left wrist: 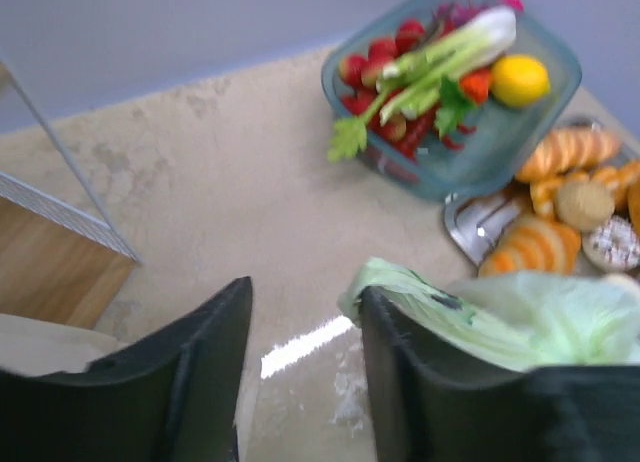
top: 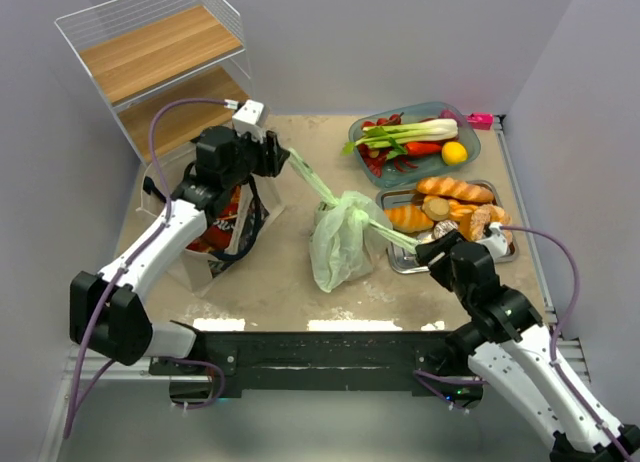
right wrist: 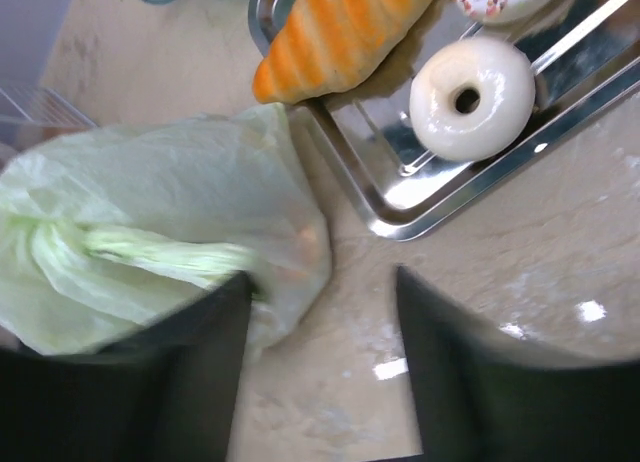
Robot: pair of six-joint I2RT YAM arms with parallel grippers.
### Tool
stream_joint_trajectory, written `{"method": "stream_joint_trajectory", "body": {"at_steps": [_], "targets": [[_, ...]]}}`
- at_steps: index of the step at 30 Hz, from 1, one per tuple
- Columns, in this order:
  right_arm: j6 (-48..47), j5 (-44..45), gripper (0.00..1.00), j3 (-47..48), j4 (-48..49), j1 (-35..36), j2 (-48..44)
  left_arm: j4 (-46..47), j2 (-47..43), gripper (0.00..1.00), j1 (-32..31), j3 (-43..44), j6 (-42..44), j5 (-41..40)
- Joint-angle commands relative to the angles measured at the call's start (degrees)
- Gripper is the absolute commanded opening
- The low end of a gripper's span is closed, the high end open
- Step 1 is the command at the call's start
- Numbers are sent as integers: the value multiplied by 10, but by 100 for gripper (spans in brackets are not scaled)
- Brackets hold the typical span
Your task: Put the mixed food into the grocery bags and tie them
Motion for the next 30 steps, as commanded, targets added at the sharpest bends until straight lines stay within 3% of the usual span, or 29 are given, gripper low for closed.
{"method": "stream_joint_trajectory", "body": {"at_steps": [1, 2, 3, 8, 16, 25, 30], "targets": [[-72, 19, 86, 22, 28, -6, -29, 24, -53, 85, 7, 73, 55, -71], [-91, 17, 96, 30, 38, -5, -32, 22, -66, 92, 7, 76, 58, -71], [-106, 13, 99, 35, 62, -6, -30, 20, -73, 100, 7, 78, 60, -69], [-247, -22, 99, 94, 147, -5, 27, -60, -97, 100, 8, 107, 68, -37], [-390, -191, 99, 221, 271, 14, 266, -220, -124, 100, 51, 104, 13, -25], [-576, -222, 99, 331, 278, 101, 444, -253, -173, 100, 176, 52, -40, 79], [-634, -266, 99, 317, 310, 106, 474, -276, -192, 100, 194, 56, -37, 11]]}}
